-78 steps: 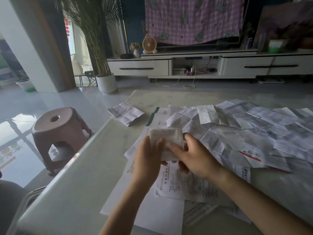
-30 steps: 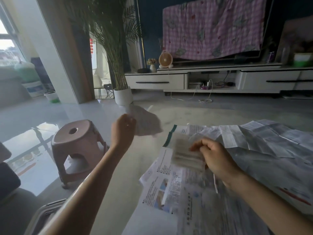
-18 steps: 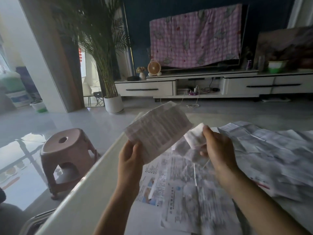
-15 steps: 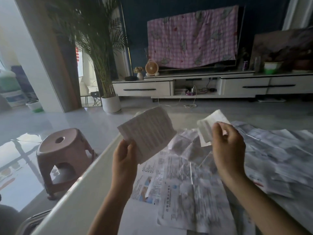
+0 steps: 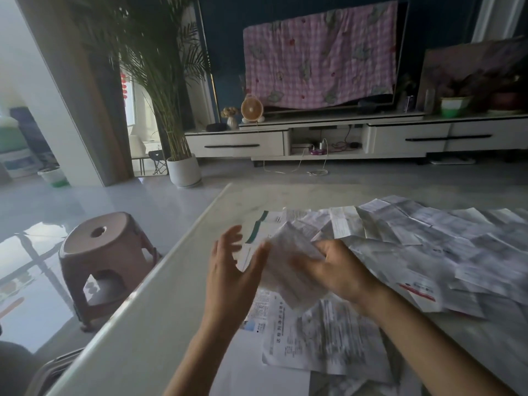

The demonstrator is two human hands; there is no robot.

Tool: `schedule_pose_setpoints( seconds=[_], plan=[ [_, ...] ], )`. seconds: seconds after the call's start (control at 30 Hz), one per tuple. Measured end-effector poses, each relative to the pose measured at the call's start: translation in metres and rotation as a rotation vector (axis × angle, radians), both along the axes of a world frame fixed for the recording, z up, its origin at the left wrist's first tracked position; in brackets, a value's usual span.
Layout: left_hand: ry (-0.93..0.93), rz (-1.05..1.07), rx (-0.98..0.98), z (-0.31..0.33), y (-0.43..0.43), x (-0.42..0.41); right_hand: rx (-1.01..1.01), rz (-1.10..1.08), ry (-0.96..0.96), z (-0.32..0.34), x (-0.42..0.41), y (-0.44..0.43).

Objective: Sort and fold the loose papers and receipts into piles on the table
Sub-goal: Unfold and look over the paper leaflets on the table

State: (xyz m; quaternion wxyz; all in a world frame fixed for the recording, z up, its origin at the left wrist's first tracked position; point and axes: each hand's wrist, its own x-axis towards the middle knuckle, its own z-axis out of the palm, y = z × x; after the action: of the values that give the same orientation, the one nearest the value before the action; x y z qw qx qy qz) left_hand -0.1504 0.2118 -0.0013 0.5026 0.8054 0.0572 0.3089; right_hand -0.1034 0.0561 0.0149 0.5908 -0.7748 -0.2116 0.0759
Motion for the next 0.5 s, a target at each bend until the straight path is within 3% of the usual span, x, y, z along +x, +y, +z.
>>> schedule_pose_setpoints(
  seconds=[0.1, 0.13, 0.2, 0.43, 0.5],
  plan=[
    [0.139, -0.286, -0.185, 0.01, -0.003, -0.004, -0.196, 0.232, 0.031, -0.001, -0.005, -0.005],
    [0.145, -0.317, -0.13, 0.009, -0.005, -0.003, -0.225, 0.263, 0.033, -0.003, -0.006, -0.004],
    [0.108, -0.27, -0.018, 0.005, -0.009, 0.0, -0.234, 0.264, 0.022, -0.004, -0.007, -0.001],
    [-0.039, -0.124, -0.032, -0.008, -0.011, 0.013, -0.107, 0.201, -0.001, -0.001, -0.01, 0.005],
    [-0.118, -0.064, 0.071, -0.01, -0.01, 0.011, -0.122, 0.212, -0.028, -0.001, -0.009, 0.006]
  ],
)
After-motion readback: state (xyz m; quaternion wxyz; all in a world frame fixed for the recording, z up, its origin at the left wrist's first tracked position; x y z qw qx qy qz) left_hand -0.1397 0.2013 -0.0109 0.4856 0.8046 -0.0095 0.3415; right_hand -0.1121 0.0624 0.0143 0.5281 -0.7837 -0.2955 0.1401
